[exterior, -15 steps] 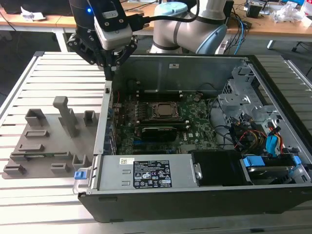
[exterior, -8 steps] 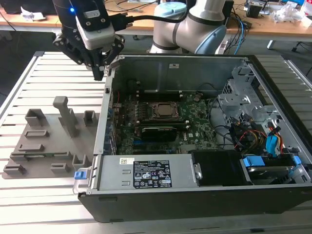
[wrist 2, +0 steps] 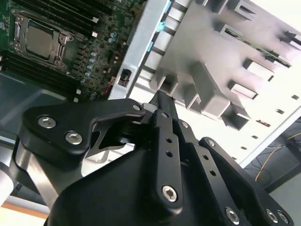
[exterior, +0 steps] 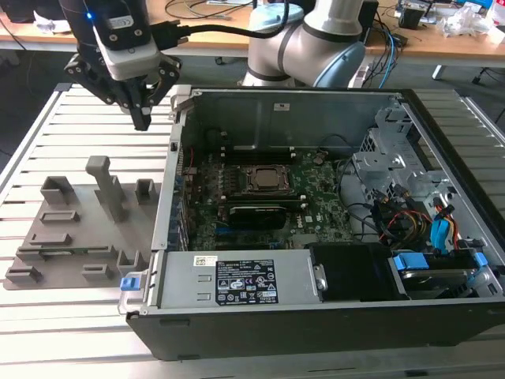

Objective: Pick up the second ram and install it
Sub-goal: 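Reach for the second ram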

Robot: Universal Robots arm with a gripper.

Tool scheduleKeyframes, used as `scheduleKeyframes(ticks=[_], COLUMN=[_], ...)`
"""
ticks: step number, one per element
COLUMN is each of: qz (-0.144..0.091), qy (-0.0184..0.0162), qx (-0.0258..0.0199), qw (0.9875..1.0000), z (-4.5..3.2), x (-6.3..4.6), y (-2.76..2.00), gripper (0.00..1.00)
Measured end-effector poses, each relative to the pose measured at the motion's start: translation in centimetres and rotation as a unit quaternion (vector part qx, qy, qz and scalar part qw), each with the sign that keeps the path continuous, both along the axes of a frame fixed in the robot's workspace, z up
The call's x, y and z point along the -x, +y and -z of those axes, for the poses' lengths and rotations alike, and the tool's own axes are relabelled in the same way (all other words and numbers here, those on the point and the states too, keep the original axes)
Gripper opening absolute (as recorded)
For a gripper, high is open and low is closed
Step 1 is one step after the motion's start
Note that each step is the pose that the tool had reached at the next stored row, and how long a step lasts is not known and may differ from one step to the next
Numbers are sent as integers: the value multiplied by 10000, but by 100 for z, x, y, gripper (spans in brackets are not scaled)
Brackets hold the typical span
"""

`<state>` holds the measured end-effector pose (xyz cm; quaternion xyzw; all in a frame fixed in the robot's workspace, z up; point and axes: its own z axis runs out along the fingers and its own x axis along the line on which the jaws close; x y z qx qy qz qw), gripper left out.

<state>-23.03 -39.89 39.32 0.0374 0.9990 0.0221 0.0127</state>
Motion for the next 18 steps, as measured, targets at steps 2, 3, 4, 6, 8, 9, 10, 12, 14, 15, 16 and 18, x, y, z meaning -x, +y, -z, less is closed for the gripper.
scheduleKeyframes(ticks=[2, 3, 4, 6, 8, 9, 10, 12, 14, 15, 16, 18], qz=[0, 0, 0, 0, 0, 0, 0, 1, 0, 0, 0, 0], qy=[0, 0, 0, 0, 0, 0, 0, 0, -1, -1, -1, -1], qx=[0, 0, 0, 0, 0, 0, 0, 0, 0, 0, 0, 0], qw=[10000, 10000, 10000, 10000, 10000, 10000, 10000, 10000, 10000, 10000, 10000, 10000], z=[0, 1, 0, 1, 1, 2, 2, 2, 3, 3, 4, 5], x=[70, 107, 152, 232, 321, 377, 410, 495, 551, 595, 660, 766], y=[0, 0, 0, 0, 0, 0, 0, 0, 0, 0, 0, 0], gripper=[11, 11, 11, 11, 11, 11, 11, 11, 11, 11, 11, 11])
